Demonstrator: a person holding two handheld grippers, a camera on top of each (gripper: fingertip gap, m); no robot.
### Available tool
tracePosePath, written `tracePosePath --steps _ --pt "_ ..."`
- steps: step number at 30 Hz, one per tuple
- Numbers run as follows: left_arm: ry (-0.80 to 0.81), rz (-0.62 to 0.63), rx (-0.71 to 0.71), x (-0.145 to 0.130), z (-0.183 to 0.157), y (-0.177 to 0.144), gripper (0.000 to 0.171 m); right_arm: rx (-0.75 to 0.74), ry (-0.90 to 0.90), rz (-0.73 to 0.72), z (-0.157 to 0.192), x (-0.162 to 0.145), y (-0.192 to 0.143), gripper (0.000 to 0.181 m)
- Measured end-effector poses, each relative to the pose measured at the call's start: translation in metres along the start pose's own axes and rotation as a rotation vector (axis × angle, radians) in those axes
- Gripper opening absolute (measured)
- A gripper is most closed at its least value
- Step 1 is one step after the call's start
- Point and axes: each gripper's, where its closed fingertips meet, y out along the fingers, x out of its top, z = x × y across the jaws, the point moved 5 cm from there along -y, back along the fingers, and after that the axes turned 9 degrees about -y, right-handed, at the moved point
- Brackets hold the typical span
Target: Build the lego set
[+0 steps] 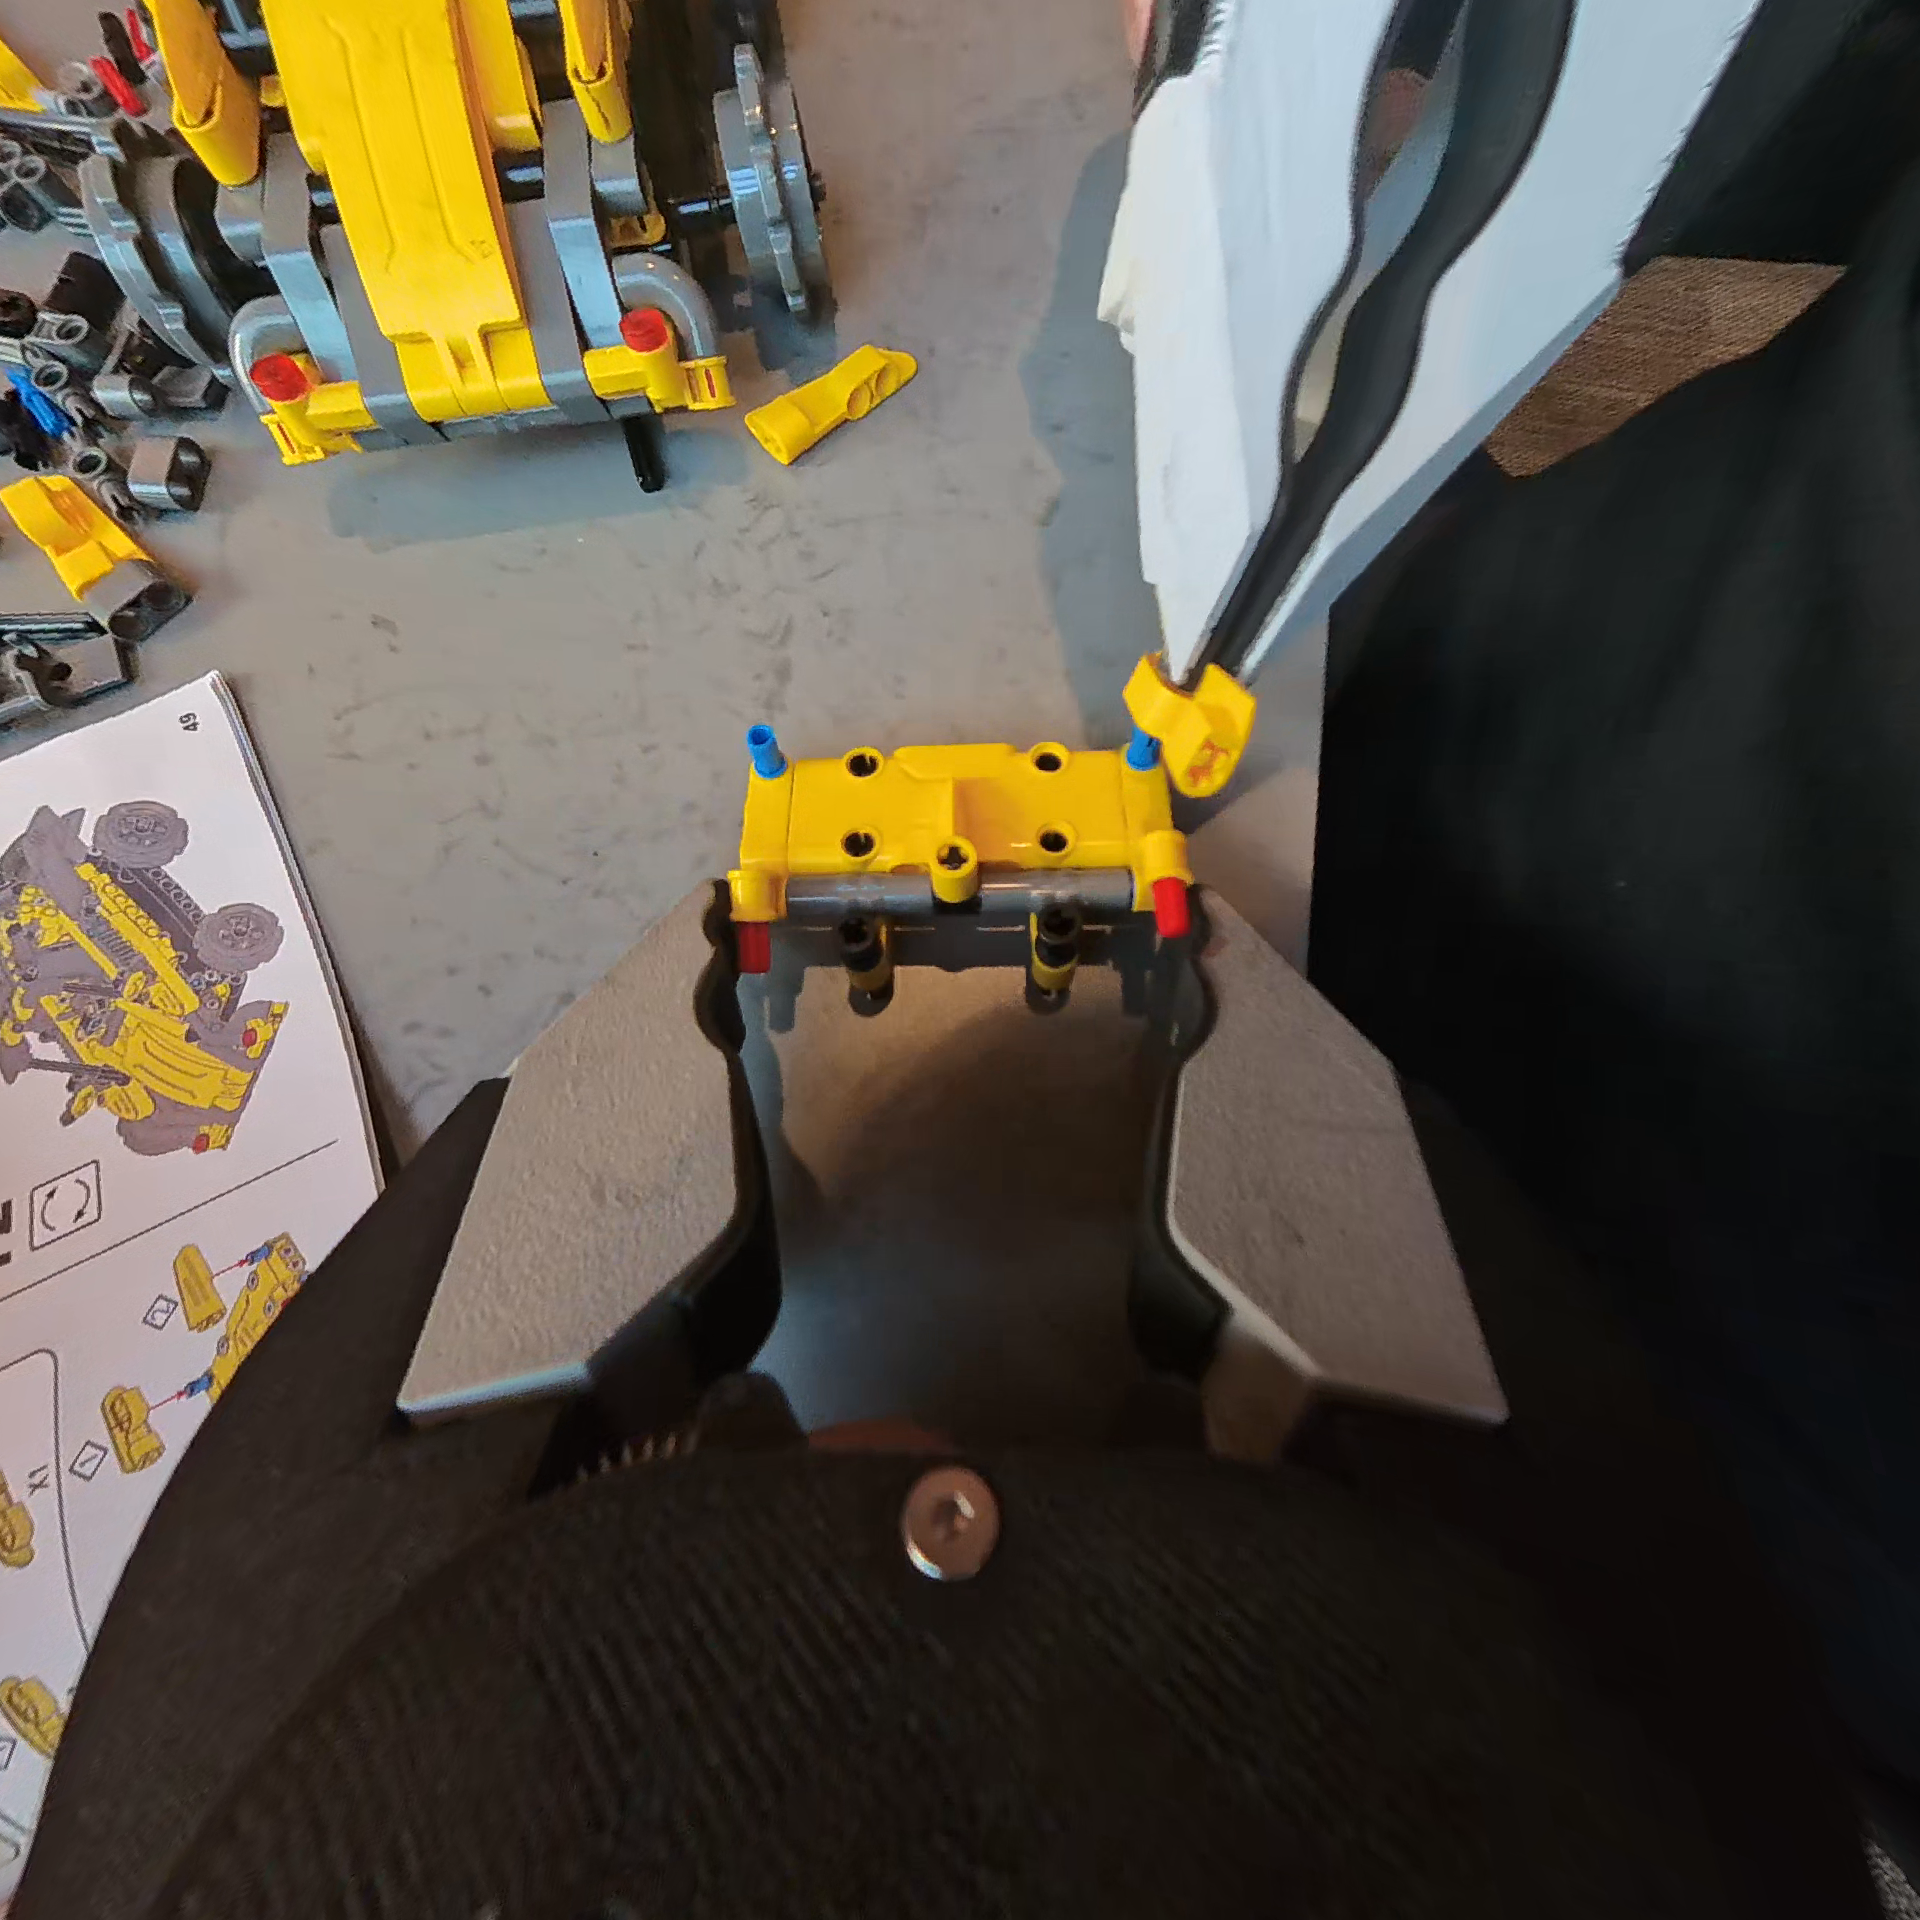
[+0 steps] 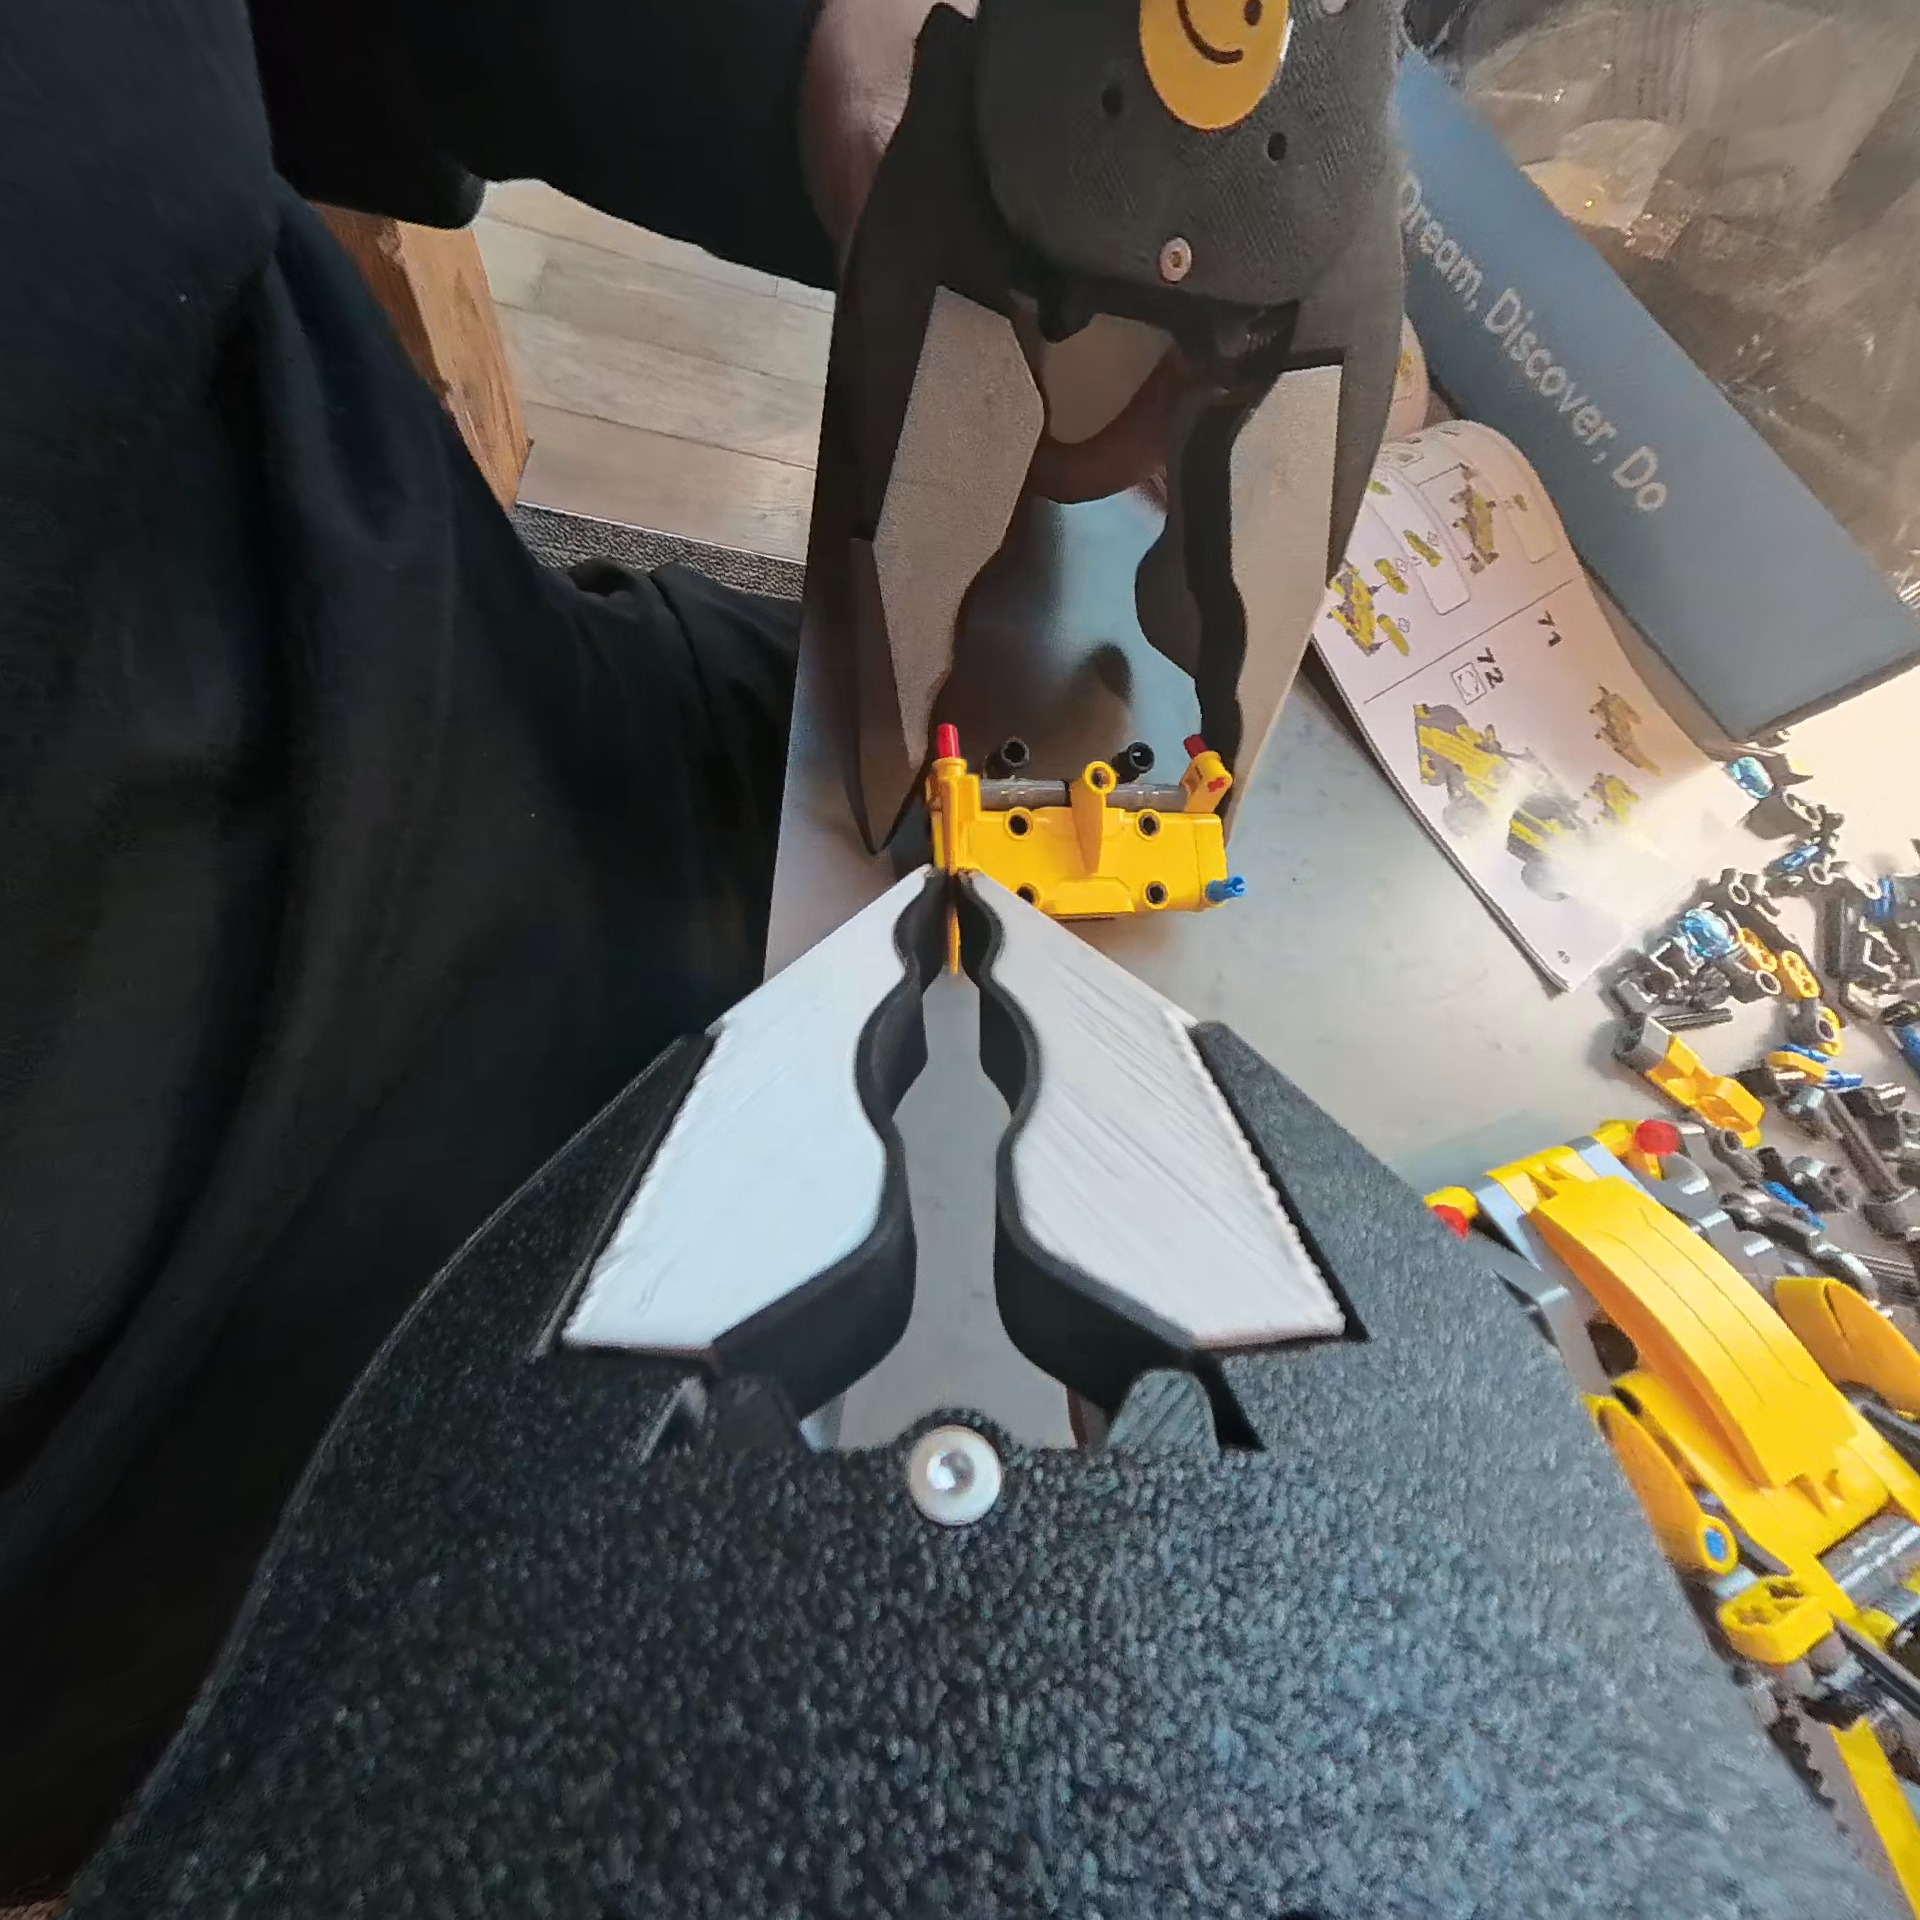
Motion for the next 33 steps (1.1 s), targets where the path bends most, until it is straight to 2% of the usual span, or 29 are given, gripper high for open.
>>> tracePosePath --steps 8,14,15,17,18,20,24,33 --pt "0.006 -0.006 0.013 0.000 0.000 0.000 0.081 0.021 0.021 0.020 -0.002 -0.001 0.001 0.002" --pt "0.019 -0.012 0.023 0.001 -0.001 -0.001 0.081 0.087 0.123 0.030 -0.008 0.000 0.003 0.002" --pt "0.024 -0.010 0.013 0.001 -0.002 0.000 0.080 0.078 0.115 0.054 -0.010 -0.002 0.004 0.002" --pt "0.027 -0.005 -0.006 0.001 -0.006 0.001 0.081 0.063 0.052 0.192 -0.013 -0.014 0.009 0.002" --pt "0.019 -0.009 0.009 0.001 -0.004 0.001 0.081 0.059 0.005 0.194 -0.012 -0.011 0.008 0.001" --pt "-0.023 -0.014 0.049 0.001 0.005 -0.001 0.081 -0.020 -0.007 0.082 -0.023 0.003 -0.005 0.001" --pt "-0.032 -0.009 0.038 -0.003 0.009 -0.004 0.081 -0.012 0.229 -0.055 -0.048 0.006 -0.029 0.001" --pt "-0.038 -0.008 0.024 -0.002 0.009 -0.005 0.082 0.156 0.511 -0.178 -0.042 -0.005 -0.019 0.001"
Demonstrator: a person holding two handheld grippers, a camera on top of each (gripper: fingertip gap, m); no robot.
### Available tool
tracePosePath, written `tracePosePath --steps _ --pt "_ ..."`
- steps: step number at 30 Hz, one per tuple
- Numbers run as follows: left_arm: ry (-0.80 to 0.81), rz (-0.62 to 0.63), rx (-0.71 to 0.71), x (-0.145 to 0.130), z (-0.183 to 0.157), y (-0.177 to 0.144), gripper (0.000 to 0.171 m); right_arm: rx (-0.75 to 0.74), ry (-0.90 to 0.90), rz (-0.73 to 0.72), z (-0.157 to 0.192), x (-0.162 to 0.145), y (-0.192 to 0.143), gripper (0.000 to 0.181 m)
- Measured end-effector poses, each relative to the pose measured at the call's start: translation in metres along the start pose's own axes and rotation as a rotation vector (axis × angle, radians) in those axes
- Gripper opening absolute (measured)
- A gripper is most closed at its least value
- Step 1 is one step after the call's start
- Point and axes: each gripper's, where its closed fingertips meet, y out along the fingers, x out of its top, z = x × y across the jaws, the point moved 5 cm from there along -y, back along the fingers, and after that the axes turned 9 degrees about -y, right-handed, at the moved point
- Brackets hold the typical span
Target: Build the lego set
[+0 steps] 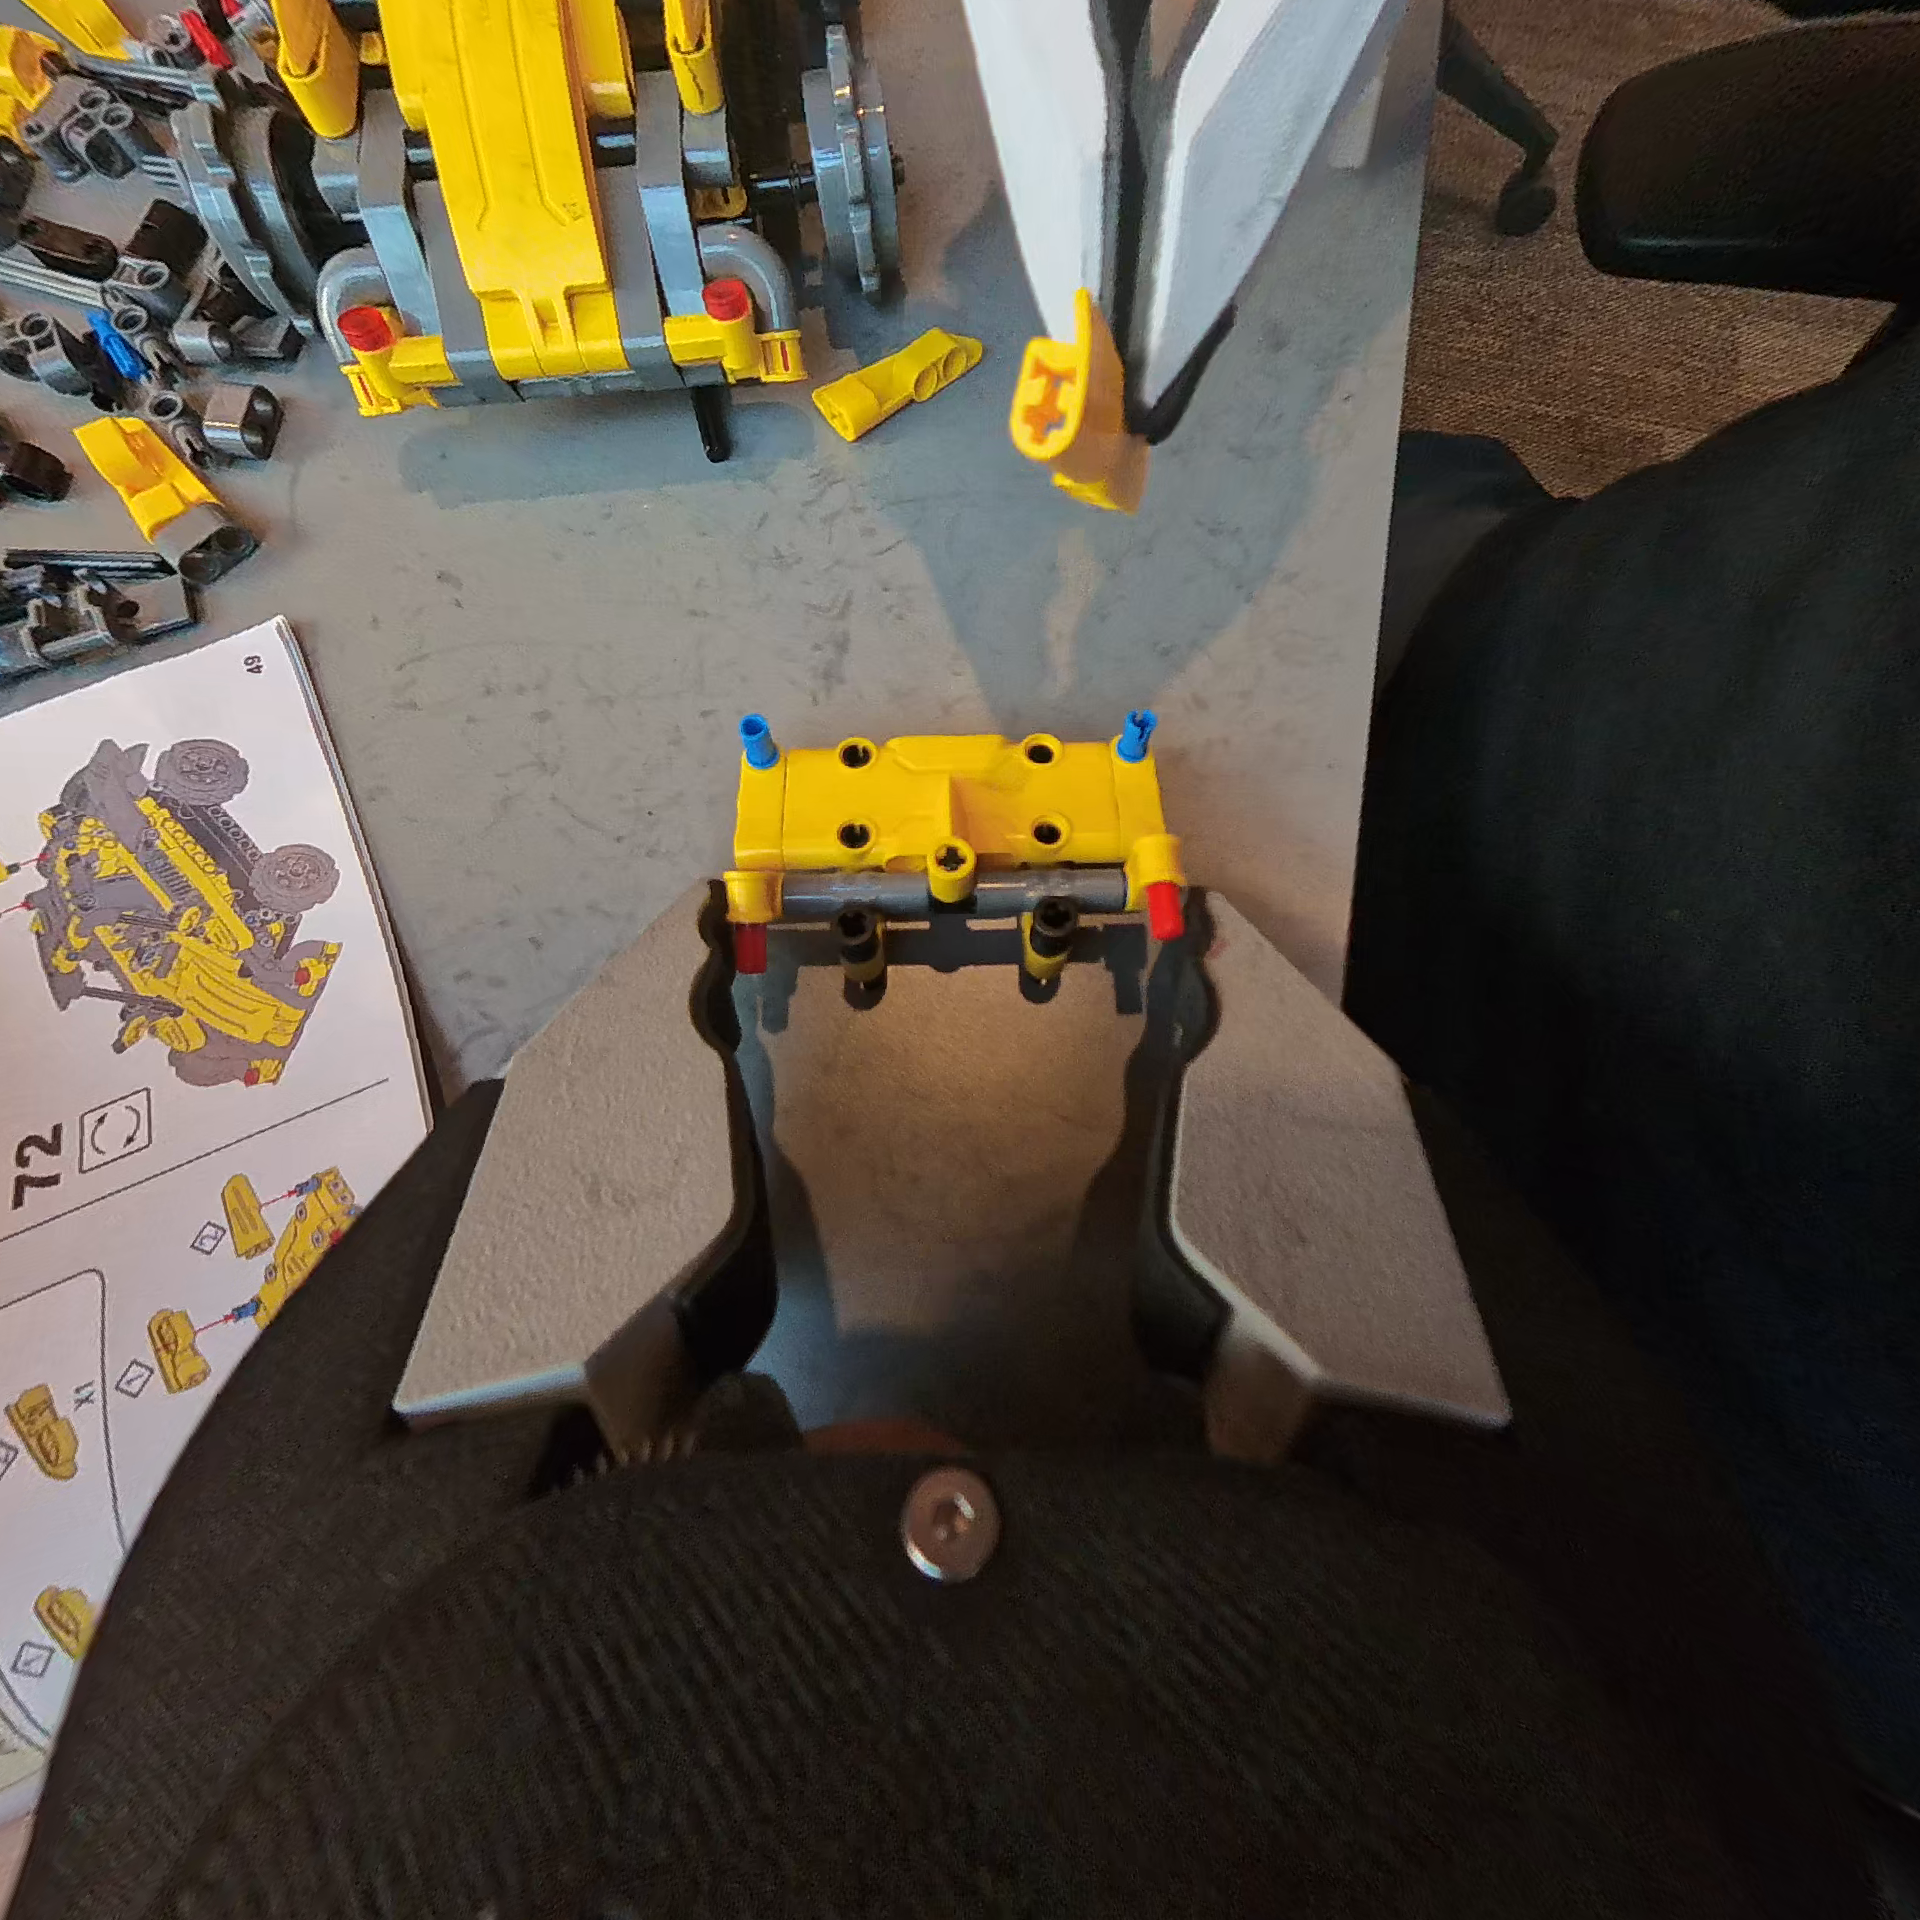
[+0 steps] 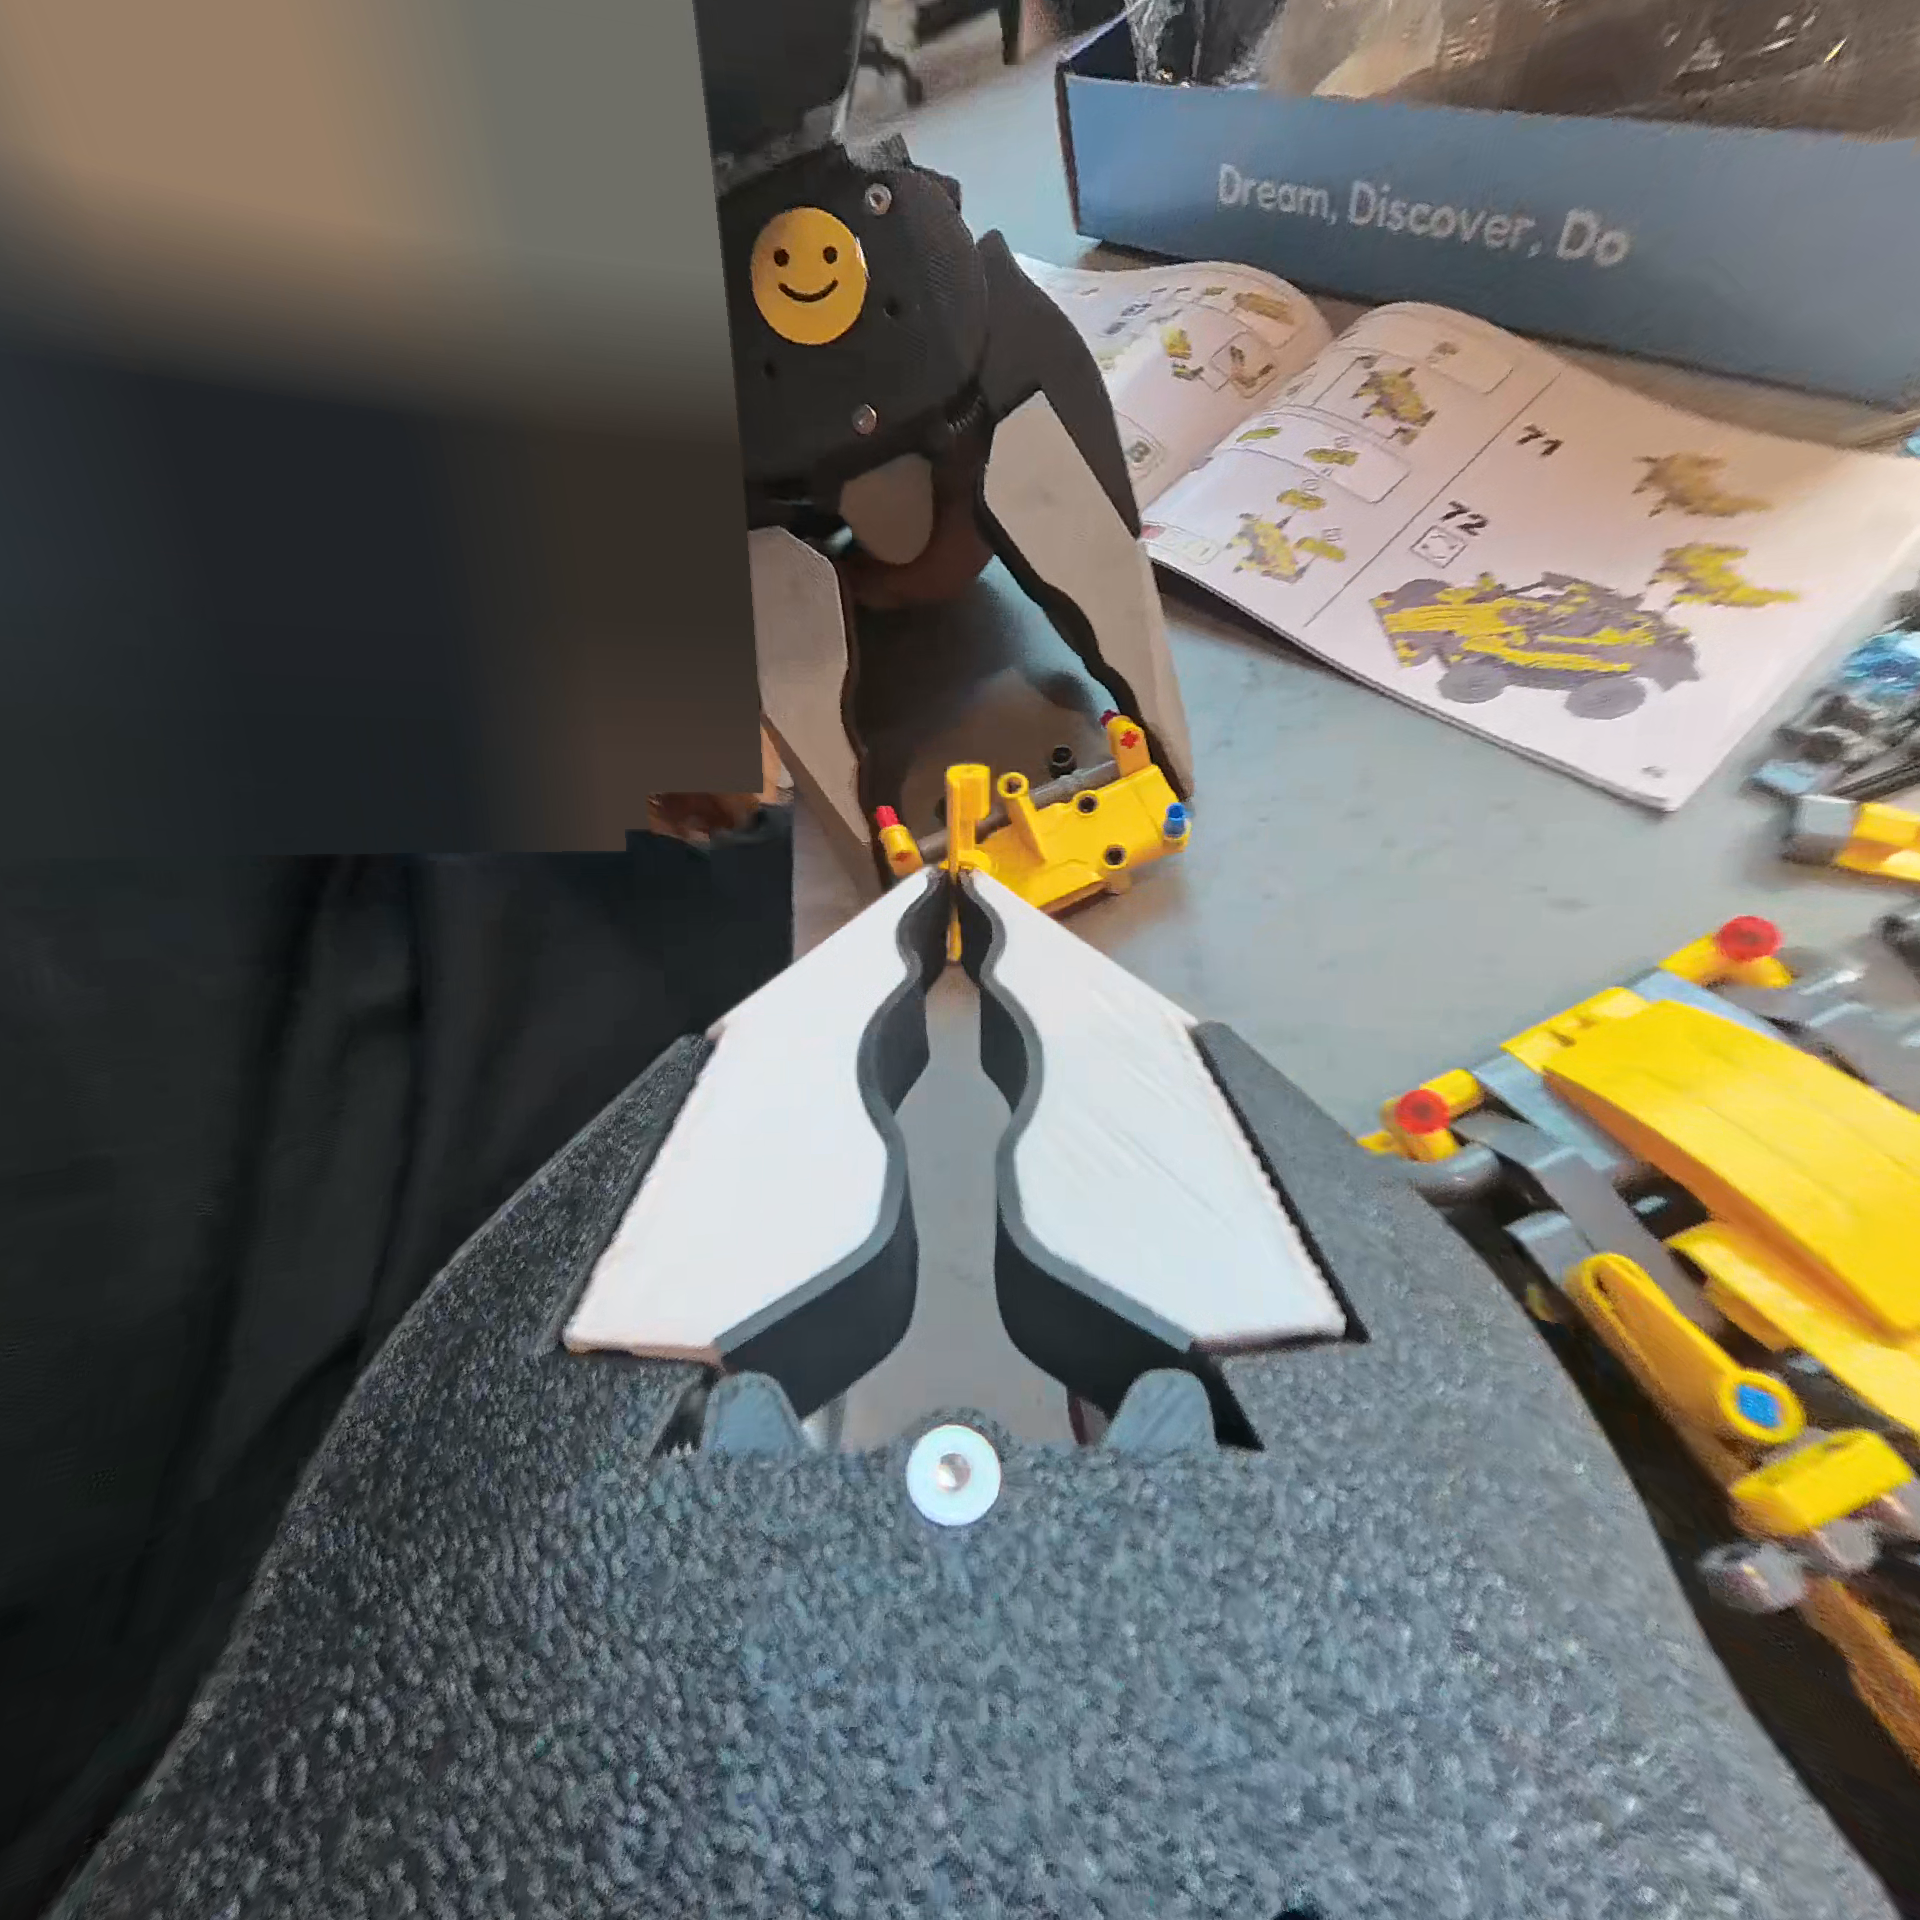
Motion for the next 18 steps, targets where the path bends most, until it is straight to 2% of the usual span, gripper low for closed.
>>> tracePosePath --steps 6,14,18 --pt "-0.076 -0.061 -0.033 0.007 -0.003 -0.006 0.086 0.111 0.143 -0.088 0.004 -0.002 -0.002 0.001" --pt "-0.070 -0.024 -0.011 0.009 0.001 0.003 0.082 0.063 0.074 0.092 0.006 -0.021 0.015 0.001" --pt "-0.062 -0.021 -0.014 0.012 0.002 0.004 0.082 0.080 0.106 0.091 0.004 -0.021 0.019 0.001"
